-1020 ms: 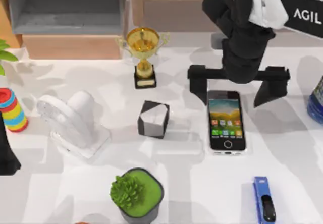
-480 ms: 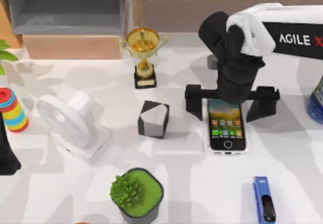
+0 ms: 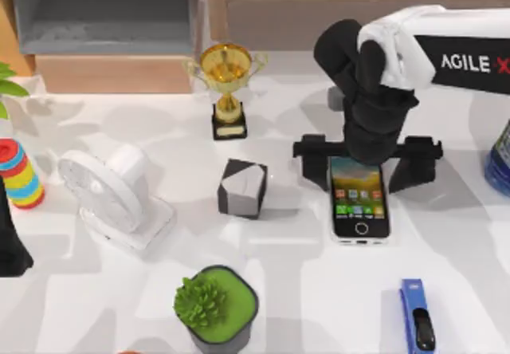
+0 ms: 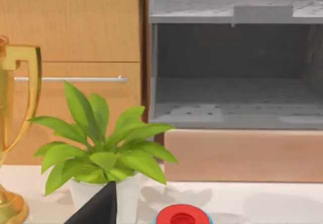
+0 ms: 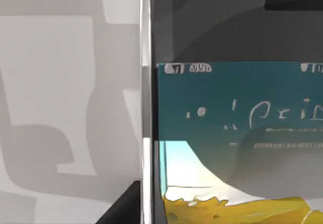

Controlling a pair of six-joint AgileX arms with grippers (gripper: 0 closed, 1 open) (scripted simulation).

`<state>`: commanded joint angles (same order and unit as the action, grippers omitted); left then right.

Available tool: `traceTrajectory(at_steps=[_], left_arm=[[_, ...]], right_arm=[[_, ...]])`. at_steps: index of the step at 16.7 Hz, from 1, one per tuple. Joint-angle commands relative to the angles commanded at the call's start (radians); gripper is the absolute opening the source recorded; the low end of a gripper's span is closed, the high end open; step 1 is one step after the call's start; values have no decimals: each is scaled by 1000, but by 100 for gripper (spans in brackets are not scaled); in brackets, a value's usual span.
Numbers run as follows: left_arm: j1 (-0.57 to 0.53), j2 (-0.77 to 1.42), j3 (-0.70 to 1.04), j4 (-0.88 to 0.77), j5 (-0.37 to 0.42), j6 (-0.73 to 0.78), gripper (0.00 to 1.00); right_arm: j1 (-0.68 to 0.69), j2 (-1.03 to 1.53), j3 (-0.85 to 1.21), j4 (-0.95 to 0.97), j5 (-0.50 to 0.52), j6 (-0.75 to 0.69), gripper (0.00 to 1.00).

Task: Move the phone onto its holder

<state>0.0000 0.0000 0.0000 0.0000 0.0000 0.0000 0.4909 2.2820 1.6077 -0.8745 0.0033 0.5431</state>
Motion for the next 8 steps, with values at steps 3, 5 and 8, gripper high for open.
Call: traceTrajectory(at_steps=[3,5,8], left_arm=[[0,0,0,0,0,0,100],[0,0,0,0,0,0,100],[0,0,0,0,0,0,100]], right_arm=[[0,0,0,0,0,0,40],[0,0,0,0,0,0,25],[0,0,0,0,0,0,2]])
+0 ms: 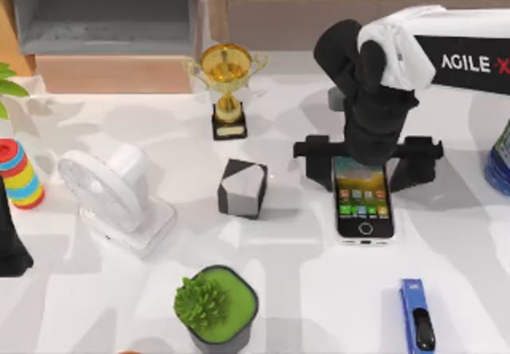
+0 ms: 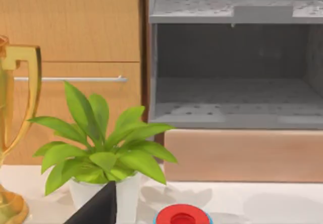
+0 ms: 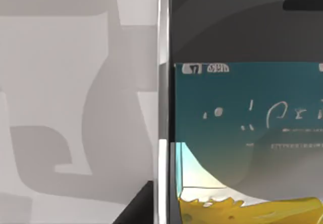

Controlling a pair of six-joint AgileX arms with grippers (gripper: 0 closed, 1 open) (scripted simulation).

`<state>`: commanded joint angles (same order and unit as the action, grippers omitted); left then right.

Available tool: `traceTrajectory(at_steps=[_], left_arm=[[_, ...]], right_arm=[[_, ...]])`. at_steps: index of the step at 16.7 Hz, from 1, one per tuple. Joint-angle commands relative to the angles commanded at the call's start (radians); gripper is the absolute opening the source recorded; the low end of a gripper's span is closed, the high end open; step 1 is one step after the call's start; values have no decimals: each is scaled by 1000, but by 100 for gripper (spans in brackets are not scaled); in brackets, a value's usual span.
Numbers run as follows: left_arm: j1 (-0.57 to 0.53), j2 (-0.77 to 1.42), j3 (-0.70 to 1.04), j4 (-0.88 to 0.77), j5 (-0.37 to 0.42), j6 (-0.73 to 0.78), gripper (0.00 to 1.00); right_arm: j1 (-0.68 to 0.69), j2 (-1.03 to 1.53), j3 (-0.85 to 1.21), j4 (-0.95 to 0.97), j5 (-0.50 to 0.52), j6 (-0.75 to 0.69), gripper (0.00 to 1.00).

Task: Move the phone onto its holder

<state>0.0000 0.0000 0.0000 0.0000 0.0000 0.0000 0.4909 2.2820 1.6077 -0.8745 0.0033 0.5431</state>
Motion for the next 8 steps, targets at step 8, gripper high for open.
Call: traceTrajectory(at_steps=[8], left_arm=[[0,0,0,0,0,0,100]], right_arm=[[0,0,0,0,0,0,0]])
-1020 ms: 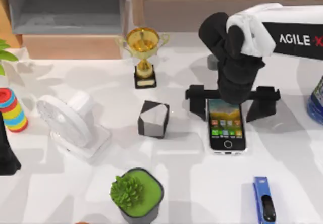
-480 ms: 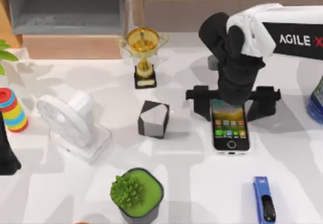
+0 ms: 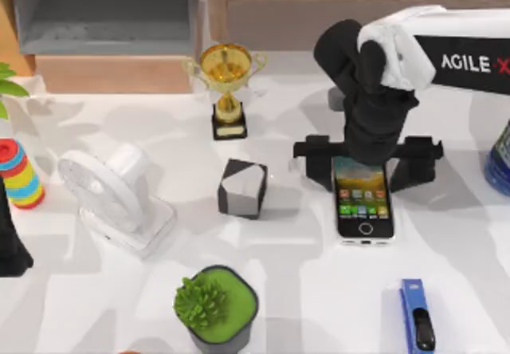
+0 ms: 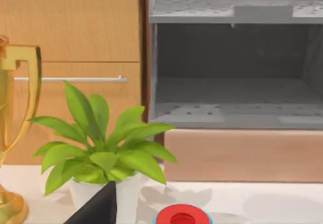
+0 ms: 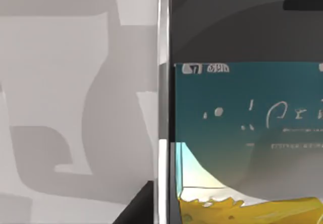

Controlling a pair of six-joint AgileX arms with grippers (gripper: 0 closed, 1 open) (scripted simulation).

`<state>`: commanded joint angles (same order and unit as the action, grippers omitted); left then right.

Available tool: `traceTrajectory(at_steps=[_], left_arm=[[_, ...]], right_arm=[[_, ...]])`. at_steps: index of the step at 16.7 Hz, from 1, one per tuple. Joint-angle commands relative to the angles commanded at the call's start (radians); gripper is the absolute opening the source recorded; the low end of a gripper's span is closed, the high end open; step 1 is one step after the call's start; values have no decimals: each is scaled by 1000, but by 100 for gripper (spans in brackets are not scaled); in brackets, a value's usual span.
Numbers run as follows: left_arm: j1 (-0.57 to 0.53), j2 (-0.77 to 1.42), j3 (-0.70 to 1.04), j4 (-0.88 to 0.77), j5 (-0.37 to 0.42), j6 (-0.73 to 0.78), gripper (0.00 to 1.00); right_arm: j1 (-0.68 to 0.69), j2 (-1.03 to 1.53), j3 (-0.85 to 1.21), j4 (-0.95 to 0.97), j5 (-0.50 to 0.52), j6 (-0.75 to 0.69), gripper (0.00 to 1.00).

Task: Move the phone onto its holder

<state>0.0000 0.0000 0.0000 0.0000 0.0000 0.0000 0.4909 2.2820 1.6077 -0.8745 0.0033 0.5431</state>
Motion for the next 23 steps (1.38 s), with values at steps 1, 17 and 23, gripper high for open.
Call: traceTrajectory(at_steps=[1,17,23], left_arm=[[0,0,0,0,0,0,100],[0,0,0,0,0,0,100],[0,0,0,0,0,0,100]], right_arm=[[-3,-46,7,-30,27,-6,0],[-79,-183,105,-9,-13,-94,0],[-348,-383,125,201,-136,-349,0]])
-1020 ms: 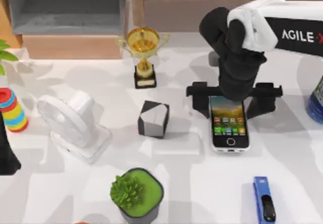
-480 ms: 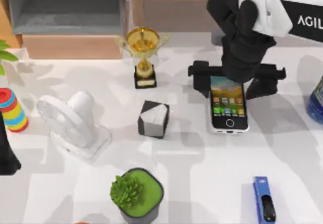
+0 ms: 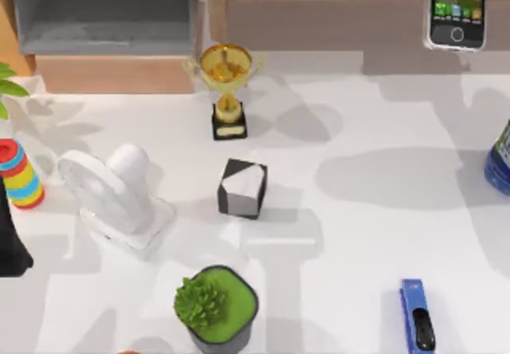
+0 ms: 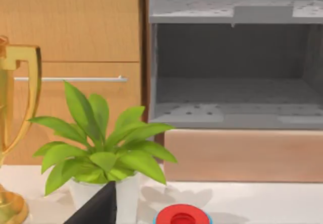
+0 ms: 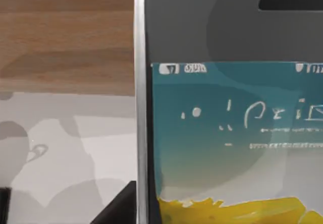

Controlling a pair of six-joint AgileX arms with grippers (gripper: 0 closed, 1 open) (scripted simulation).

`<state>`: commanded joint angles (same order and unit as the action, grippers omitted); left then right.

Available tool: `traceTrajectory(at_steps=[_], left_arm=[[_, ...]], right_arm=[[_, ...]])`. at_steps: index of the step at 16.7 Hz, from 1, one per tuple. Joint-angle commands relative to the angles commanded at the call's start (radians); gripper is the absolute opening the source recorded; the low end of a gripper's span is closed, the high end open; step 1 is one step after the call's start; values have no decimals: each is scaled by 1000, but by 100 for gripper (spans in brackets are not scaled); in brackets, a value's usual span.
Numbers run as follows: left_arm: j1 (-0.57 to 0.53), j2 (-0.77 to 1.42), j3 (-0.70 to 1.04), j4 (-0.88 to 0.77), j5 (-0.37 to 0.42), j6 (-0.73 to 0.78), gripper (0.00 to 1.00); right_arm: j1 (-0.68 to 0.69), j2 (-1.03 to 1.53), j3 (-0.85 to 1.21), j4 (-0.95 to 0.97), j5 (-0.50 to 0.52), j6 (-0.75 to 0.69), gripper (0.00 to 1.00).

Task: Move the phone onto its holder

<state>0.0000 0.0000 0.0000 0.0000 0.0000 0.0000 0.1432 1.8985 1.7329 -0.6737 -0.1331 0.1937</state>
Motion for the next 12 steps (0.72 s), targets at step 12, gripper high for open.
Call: traceTrajectory(at_steps=[12], left_arm=[[0,0,0,0,0,0,100]], right_arm=[[-732,-239,-387,339,-427,-617,0]])
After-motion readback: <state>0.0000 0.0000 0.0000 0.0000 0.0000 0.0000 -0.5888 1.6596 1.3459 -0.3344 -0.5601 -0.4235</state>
